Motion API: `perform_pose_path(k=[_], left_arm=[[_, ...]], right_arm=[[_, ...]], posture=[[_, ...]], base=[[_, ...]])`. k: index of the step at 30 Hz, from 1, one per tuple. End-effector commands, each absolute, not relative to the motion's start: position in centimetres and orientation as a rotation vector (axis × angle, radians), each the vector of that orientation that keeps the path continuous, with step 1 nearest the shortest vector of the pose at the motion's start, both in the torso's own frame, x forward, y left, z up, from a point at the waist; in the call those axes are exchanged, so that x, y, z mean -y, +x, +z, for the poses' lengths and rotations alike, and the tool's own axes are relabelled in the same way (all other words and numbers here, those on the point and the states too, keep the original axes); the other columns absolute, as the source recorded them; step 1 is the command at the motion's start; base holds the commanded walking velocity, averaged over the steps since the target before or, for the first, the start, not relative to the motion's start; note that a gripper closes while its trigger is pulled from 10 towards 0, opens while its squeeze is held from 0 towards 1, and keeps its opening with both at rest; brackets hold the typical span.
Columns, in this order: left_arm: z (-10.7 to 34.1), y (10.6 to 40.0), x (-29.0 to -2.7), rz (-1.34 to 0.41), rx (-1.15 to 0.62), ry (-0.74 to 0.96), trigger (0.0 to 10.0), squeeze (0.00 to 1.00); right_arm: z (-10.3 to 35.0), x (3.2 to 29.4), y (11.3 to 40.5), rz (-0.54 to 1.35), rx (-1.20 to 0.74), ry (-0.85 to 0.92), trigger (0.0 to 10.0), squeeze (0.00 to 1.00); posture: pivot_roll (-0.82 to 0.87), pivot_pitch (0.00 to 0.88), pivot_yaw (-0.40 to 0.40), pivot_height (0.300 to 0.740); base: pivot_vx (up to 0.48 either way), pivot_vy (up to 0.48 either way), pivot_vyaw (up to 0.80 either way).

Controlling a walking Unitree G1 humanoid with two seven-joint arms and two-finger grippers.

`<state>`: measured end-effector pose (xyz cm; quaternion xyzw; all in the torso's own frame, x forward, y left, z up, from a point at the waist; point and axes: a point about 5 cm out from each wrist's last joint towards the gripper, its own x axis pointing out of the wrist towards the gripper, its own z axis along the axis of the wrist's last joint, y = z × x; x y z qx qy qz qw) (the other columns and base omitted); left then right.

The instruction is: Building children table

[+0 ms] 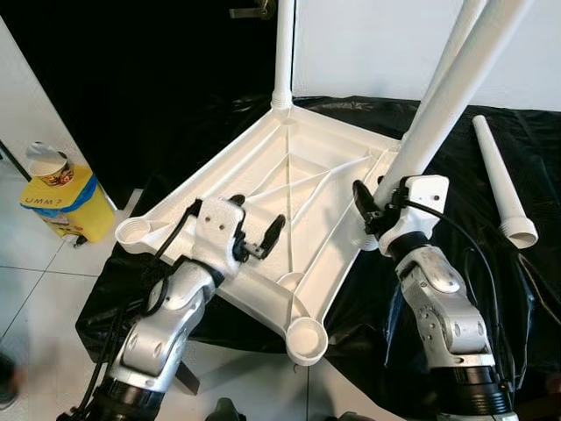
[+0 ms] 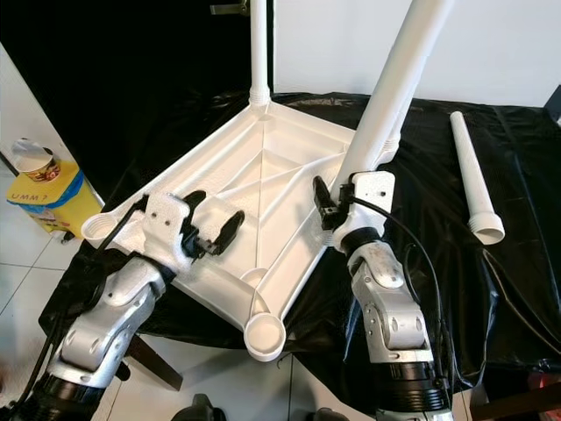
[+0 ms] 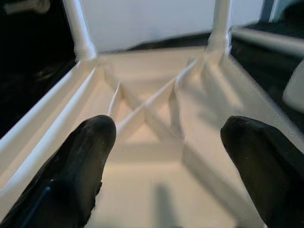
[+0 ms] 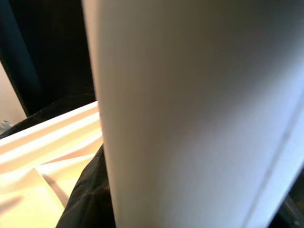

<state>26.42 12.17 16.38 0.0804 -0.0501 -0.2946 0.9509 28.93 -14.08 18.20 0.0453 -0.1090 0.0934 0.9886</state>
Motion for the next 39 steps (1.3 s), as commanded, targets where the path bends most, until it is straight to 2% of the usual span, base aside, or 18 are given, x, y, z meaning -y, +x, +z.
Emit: perform_pose_path(k=[1,9,23,29,39], left_arm=[[16.5,25.6,-11.4,-0.790,0.111,0.185,10.0,0.00],[16.0,24.1,-12.1,-0.913,0.090,0.252,10.0,0.00],[13.7,23.6,-12.6,-1.043,0.012,0.541,10.0,0.00],[13.1,24.1,-13.1,-1.047,-0.004,0.629,10.0,0.00],[12.4,27.1,-12.6,-0.896,-0.008,0.765,10.0,0.00]], right_arm=[[18.5,14.3,28.7,0.189,0.243,0.087,10.0,0.00],[18.6,14.7,28.5,0.180,0.260,0.076,10.0,0.00],[18.9,16.4,28.0,0.145,0.283,0.019,10.0,0.00],[18.9,16.5,27.9,0.139,0.284,0.013,10.0,0.00],[19.1,16.2,28.2,0.145,0.291,0.018,10.0,0.00]], posture=[[0.01,0.046,-0.053,0.740],[0.00,0.058,-0.050,0.740],[-0.04,0.069,-0.022,0.740],[-0.04,0.067,-0.021,0.740],[-0.03,0.065,-0.022,0.740]], base=[[0.000,0.000,0.00],[0.000,0.000,0.00],[0.000,0.000,0.00],[0.000,0.000,0.00],[0.000,0.000,0.00]])
